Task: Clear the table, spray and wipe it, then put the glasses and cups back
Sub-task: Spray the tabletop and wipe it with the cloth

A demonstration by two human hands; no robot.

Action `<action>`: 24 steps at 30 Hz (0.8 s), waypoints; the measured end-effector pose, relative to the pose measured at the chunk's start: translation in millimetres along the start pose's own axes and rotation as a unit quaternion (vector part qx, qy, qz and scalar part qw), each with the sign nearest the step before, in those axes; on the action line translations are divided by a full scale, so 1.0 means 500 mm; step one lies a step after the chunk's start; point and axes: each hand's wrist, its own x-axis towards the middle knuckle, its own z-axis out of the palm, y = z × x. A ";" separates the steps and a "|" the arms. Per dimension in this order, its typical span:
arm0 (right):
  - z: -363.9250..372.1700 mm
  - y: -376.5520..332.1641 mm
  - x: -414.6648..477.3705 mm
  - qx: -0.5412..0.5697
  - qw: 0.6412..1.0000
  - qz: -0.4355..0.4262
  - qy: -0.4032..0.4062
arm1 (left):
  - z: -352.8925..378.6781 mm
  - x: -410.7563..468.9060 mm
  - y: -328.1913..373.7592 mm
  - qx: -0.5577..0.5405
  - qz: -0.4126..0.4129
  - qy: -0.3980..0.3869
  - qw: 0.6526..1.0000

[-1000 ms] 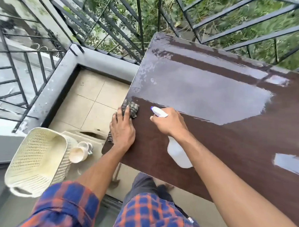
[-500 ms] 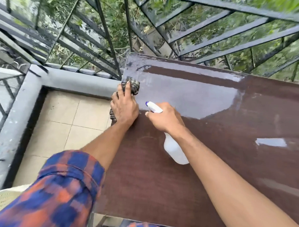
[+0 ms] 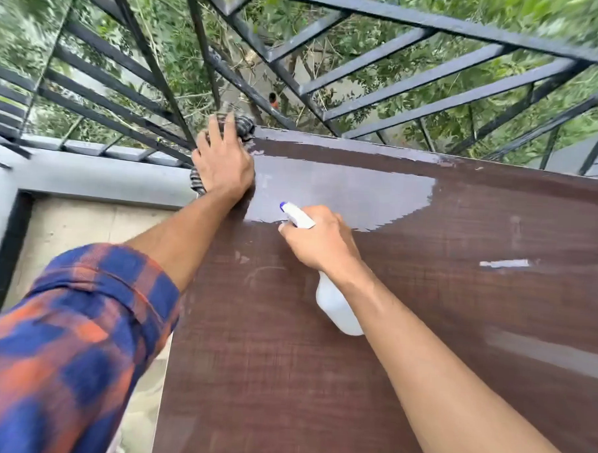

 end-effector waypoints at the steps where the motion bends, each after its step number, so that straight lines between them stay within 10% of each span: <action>1: -0.003 0.012 0.001 0.006 1.000 0.009 0.005 | 0.004 0.007 0.003 0.008 0.014 0.004 1.000; 12: -0.034 0.074 -0.013 0.020 0.995 0.082 0.057 | 0.030 -0.071 0.048 0.035 0.372 -0.127 0.919; 24: 0.041 0.030 -0.052 0.063 0.994 0.068 0.053 | -0.049 -0.414 -0.180 0.006 0.325 -0.093 0.941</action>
